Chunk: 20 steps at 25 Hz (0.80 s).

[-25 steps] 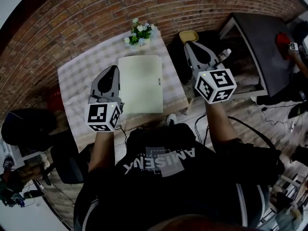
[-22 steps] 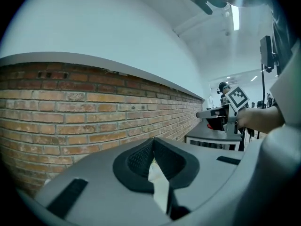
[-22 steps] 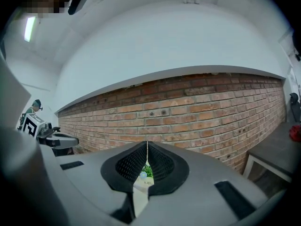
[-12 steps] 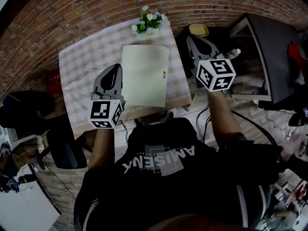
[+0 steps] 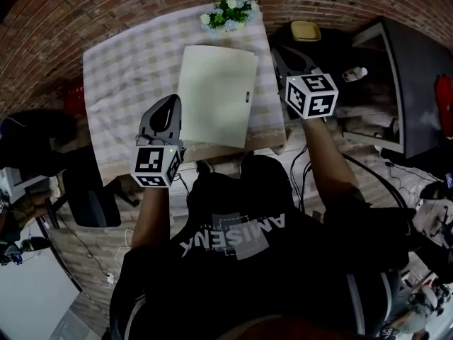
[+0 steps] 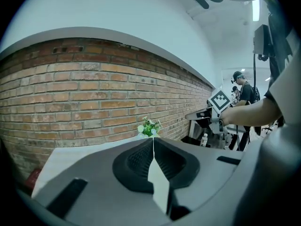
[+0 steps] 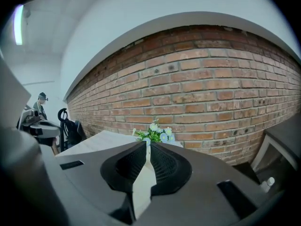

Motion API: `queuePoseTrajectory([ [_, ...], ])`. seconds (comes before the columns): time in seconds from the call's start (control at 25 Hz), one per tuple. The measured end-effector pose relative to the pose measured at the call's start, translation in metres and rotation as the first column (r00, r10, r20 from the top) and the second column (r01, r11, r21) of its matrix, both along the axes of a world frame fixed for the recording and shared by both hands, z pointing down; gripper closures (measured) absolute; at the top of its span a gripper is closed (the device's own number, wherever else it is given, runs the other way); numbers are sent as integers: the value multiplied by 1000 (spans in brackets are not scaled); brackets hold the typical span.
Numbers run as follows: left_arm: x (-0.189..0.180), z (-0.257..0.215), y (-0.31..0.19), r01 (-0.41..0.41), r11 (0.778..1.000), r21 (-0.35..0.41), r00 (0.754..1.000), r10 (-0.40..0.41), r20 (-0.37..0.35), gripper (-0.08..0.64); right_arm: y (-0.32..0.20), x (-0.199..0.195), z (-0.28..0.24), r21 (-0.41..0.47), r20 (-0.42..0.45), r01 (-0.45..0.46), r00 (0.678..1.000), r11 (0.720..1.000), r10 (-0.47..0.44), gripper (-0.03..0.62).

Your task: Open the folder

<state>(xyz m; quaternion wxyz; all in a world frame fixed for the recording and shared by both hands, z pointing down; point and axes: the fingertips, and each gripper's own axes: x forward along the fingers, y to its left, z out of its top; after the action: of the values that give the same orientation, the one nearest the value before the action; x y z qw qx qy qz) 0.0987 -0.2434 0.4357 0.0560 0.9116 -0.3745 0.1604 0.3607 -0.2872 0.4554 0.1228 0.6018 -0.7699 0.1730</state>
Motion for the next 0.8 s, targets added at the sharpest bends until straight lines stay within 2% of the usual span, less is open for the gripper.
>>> queuePoseTrajectory([
  [0.36,-3,49,8,-1,998,-61,998,4,62,546,-23,-1,73,-108,-2,34,999,994,-35,548],
  [0.8,-16,92,24,26,992,-122,993,-11,115,545,-36,2,144,-207,31,33,999,978,-27,545],
])
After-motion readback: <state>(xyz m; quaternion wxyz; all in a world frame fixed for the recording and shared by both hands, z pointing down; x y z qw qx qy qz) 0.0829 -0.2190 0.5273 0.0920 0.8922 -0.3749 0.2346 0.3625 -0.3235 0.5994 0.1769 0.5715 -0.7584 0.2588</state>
